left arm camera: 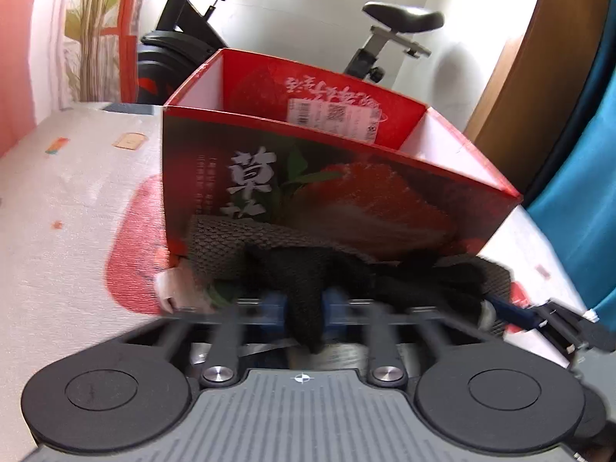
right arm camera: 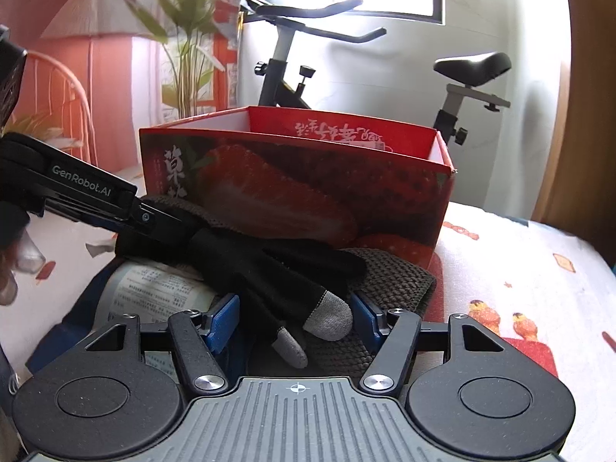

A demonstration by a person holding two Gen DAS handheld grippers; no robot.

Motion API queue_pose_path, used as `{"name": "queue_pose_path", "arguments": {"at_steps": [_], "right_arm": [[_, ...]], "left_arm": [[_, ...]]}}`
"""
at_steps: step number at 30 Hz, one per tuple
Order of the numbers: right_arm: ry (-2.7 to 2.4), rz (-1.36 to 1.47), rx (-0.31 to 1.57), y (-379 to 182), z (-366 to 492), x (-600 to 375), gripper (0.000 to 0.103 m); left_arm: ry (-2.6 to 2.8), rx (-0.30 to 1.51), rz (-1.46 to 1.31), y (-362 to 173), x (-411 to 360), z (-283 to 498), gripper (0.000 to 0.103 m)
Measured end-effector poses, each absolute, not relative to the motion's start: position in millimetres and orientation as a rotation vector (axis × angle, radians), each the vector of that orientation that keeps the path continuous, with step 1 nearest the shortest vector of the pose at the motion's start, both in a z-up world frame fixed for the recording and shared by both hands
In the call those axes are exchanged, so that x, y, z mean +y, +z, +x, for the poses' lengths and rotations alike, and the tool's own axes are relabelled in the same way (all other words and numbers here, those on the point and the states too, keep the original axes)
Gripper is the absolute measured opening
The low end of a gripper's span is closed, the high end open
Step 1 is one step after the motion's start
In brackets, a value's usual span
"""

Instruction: Organize soft objects

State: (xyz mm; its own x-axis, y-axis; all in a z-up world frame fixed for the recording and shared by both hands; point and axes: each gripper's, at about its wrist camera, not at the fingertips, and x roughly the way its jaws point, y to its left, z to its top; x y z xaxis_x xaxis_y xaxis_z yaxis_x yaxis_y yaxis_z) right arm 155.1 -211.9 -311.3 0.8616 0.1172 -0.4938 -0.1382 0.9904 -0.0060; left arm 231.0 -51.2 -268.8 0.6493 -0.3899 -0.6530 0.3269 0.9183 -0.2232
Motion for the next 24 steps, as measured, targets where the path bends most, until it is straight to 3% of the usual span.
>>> {"name": "queue_pose_path", "arguments": {"at_steps": [18, 21, 24], "right_arm": [[0.157, -0.136, 0.510, -311.5, 161.3, -205.6, 0.058], [0.152, -0.141, 0.507, -311.0, 159.7, -204.1, 0.053], [0.149, -0.134, 0.501, -308.5, 157.8, -205.4, 0.040]], "left_arm": [[-0.499, 0.623, -0.066, -225.1, -60.5, 193.9, 0.013], [-0.514, 0.604, -0.064, -218.7, -63.9, 190.4, 0.013], [-0.513, 0.589, -0.063, -214.3, -64.2, 190.2, 0.013]]}}
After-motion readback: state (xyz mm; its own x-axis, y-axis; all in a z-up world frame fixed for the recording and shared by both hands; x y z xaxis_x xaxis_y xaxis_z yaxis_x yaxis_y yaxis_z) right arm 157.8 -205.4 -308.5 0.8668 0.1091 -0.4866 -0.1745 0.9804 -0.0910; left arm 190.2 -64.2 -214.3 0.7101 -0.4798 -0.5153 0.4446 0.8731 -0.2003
